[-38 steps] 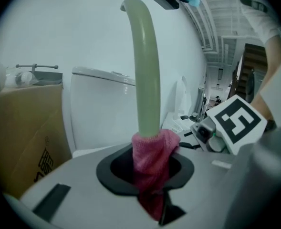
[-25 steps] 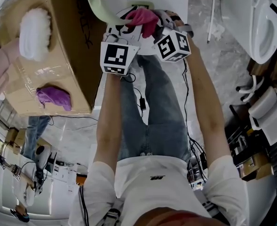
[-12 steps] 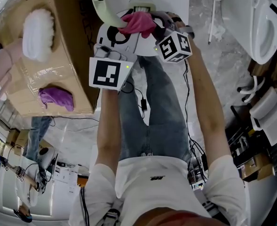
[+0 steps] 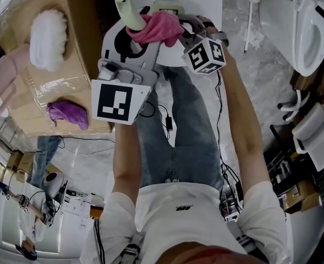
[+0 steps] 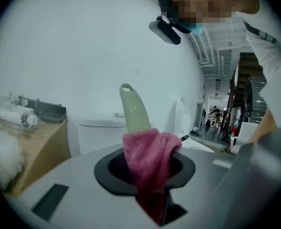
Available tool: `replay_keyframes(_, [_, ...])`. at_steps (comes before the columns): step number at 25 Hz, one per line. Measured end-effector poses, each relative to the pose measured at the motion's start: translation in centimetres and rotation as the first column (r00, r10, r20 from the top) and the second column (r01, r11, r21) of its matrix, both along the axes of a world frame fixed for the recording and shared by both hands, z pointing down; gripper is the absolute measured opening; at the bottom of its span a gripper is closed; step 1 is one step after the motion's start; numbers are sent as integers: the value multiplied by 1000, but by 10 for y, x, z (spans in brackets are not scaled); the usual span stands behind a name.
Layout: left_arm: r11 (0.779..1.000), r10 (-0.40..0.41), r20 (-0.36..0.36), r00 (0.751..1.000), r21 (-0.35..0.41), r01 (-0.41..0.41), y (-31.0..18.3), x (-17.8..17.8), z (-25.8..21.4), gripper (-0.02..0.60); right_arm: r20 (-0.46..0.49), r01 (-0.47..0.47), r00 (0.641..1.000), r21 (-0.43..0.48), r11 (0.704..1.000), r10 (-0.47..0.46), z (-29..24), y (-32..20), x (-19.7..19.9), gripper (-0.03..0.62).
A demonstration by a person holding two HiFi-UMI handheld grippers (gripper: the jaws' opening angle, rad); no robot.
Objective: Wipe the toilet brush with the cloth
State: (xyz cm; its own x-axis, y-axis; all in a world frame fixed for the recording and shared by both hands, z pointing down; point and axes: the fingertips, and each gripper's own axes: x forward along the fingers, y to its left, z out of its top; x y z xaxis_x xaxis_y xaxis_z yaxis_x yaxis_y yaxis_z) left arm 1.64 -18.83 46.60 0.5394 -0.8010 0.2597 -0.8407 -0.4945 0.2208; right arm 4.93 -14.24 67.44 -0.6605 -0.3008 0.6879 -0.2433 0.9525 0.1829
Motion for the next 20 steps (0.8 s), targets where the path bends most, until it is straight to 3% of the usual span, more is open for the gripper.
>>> replay_keyframes(13, [997,-55,-49,997,50,57,5,-20,-39,167,-24,-18,1000,-4,1000,18,1,0,-1,29])
replay_keyframes(18, [994,-72,-52,996,85,76,14,-29,-55,166,-35,-31,999,0,1000,31,1,0,-1,29])
replay_keyframes(20, [992,-74,-47,996,102,78,19,-32,-60,128,-41,-39,998,-1,999,39,1,-1,0,29])
